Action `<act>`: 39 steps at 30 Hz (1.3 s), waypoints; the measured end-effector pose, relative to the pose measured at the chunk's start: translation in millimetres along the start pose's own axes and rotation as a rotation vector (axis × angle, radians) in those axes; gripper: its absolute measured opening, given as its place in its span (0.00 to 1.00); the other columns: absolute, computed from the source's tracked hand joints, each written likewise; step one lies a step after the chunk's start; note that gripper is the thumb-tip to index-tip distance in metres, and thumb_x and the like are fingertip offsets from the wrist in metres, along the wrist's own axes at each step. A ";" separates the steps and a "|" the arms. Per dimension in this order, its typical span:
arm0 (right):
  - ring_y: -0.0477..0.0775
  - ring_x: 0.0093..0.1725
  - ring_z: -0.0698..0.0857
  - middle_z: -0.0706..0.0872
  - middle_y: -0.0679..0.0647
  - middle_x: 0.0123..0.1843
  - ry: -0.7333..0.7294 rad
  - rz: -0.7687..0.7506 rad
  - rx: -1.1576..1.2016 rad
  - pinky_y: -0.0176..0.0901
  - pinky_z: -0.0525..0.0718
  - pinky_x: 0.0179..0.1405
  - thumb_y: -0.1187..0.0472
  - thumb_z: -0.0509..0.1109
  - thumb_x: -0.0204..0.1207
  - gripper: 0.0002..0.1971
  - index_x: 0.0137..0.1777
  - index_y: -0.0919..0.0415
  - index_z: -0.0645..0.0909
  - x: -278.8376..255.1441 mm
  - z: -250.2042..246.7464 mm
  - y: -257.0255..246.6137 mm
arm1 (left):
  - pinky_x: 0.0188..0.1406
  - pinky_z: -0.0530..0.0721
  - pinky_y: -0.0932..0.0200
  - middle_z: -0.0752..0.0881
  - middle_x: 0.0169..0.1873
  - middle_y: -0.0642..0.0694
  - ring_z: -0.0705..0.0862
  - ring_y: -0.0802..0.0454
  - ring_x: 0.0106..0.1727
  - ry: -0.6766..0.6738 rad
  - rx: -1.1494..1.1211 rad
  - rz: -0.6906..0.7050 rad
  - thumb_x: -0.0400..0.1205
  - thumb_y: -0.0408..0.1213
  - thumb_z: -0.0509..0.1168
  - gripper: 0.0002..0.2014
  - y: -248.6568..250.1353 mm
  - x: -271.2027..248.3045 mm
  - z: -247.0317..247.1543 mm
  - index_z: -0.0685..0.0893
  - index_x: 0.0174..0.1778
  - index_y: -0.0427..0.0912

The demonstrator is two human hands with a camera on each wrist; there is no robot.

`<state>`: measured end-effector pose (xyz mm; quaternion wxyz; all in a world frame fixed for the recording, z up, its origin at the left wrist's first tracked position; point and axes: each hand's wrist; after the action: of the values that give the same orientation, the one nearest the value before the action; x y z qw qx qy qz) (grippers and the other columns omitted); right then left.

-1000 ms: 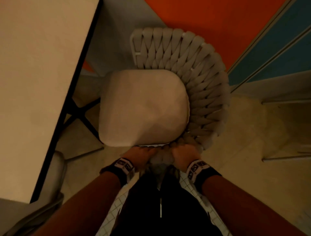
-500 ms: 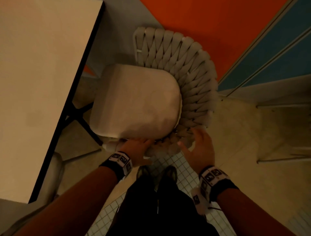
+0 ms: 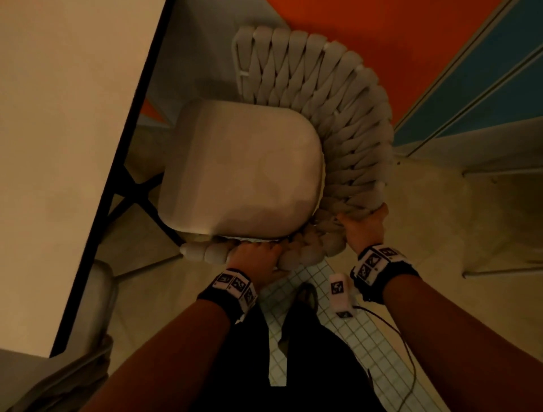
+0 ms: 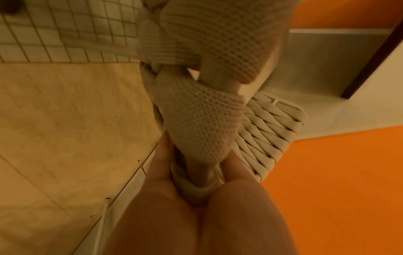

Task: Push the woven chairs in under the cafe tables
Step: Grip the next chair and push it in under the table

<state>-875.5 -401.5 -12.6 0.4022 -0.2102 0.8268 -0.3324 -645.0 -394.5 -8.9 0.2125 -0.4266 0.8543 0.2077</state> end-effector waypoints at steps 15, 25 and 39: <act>0.67 0.62 0.81 0.77 0.67 0.69 -0.101 -0.006 0.025 0.52 0.81 0.57 0.68 0.75 0.72 0.49 0.80 0.62 0.40 -35.5 131.9 -36.5 | 0.53 0.81 0.48 0.86 0.59 0.47 0.85 0.43 0.58 0.010 0.031 -0.032 0.78 0.64 0.59 0.30 -150.6 -36.6 -14.2 0.68 0.74 0.56; 0.66 0.62 0.80 0.77 0.69 0.68 -0.034 -0.069 -0.006 0.57 0.81 0.60 0.72 0.75 0.70 0.43 0.77 0.72 0.50 -52.2 148.0 -34.1 | 0.55 0.83 0.47 0.87 0.58 0.48 0.86 0.43 0.54 0.026 0.004 -0.007 0.74 0.65 0.59 0.30 -173.2 -43.5 -0.2 0.73 0.67 0.53; 0.59 0.51 0.78 0.77 0.66 0.56 -0.037 -0.114 -0.044 0.50 0.78 0.47 0.79 0.71 0.70 0.37 0.73 0.75 0.51 -47.9 147.0 -46.0 | 0.47 0.84 0.49 0.89 0.52 0.47 0.88 0.43 0.49 0.109 0.008 0.058 0.74 0.63 0.62 0.28 -178.5 -36.2 -1.7 0.74 0.68 0.55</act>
<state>-725.4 -459.8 -21.4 0.3929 -0.2720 0.8130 -0.3326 -479.7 -470.4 -18.9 0.1613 -0.4114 0.8774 0.1867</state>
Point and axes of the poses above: each hand's wrist, its own x-axis towards the middle knuckle, its own z-axis out of the palm, y = z × x
